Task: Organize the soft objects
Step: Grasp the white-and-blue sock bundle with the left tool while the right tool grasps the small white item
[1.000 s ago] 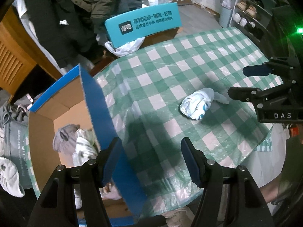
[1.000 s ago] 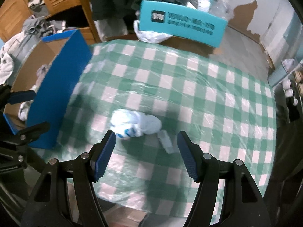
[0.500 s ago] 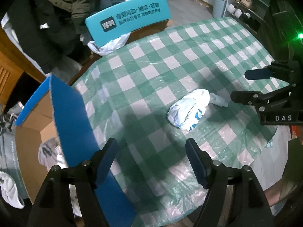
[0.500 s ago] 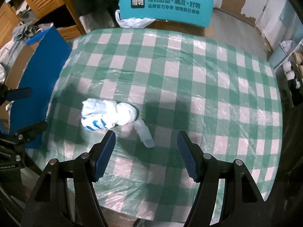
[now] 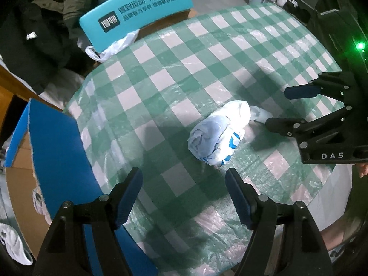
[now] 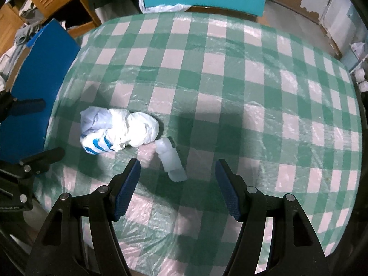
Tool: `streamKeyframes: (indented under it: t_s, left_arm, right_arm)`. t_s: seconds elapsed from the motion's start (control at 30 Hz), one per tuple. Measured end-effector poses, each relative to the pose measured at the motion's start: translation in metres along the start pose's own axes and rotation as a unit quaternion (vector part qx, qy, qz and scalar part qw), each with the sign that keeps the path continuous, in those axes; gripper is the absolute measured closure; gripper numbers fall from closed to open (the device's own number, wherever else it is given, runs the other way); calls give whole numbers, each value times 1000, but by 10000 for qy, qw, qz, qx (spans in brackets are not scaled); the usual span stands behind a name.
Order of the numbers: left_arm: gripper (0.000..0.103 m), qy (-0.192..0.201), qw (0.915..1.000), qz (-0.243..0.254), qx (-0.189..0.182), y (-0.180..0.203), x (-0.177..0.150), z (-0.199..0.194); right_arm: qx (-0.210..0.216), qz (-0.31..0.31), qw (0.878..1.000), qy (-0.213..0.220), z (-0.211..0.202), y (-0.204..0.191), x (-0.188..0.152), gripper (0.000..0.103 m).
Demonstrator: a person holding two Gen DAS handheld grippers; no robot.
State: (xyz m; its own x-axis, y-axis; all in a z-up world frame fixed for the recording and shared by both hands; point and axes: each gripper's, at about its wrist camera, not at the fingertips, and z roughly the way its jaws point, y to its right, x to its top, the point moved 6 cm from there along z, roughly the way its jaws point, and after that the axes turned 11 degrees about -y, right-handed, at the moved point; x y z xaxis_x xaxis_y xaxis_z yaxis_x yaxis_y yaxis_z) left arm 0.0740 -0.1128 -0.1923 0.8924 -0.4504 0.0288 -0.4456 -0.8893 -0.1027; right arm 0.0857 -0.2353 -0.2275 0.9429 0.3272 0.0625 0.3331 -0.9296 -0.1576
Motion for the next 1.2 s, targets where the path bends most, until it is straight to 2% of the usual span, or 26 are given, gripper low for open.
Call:
streamKeyframes:
  t_s: [0.43, 0.53, 0.6, 0.67, 0.7, 1.03, 1.2]
  left_arm:
    - [27, -145, 9995, 256, -107, 12, 9, 17]
    - [27, -171, 9993, 258, -191, 12, 13, 20]
    - [27, -178, 9992, 247, -275, 13, 15, 21]
    - [27, -189, 9991, 208, -328, 13, 19, 22]
    - [27, -194, 9990, 198, -349, 14, 21, 22]
    - [27, -141, 9982, 335, -471, 32, 42, 22]
    - [27, -210, 9981, 422, -407, 38, 49, 31]
  right_arm:
    - [-21, -165, 9998, -84, 22, -4, 8, 38]
    - [7, -180, 9997, -140, 26, -4, 8, 56]
    - [-37, -203, 9997, -106, 27, -6, 8, 63]
    - [-47, -252, 9996, -104, 26, -8, 7, 83]
    - [46, -240, 9996, -103, 25, -9, 8, 85]
    - [93, -3, 9999, 108, 3, 3, 7, 86]
    - [130, 149, 9996, 209, -8, 9, 6, 86]
